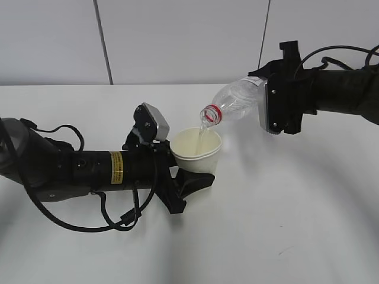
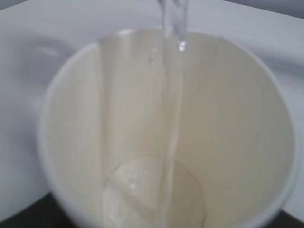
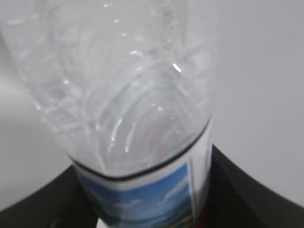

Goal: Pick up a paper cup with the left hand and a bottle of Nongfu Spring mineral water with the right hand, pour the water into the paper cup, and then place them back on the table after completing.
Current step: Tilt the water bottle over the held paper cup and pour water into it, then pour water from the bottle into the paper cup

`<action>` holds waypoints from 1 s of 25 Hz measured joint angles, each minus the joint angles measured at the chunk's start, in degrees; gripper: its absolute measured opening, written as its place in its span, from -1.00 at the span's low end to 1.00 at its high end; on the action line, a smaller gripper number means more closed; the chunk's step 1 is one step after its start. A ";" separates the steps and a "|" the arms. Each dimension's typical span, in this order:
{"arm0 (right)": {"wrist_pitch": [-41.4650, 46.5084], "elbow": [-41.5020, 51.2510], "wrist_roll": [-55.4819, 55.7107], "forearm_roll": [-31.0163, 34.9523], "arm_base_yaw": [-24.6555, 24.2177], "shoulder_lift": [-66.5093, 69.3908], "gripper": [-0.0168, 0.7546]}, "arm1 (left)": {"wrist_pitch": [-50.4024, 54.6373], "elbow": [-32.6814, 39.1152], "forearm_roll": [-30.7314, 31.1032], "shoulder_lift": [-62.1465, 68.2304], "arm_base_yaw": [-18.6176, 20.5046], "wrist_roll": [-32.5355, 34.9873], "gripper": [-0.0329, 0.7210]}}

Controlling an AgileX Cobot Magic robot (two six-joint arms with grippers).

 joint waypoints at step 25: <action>0.00 0.00 -2.08 0.00 0.00 0.00 0.11 | 0.85 0.00 0.62 0.00 0.00 -0.18 0.17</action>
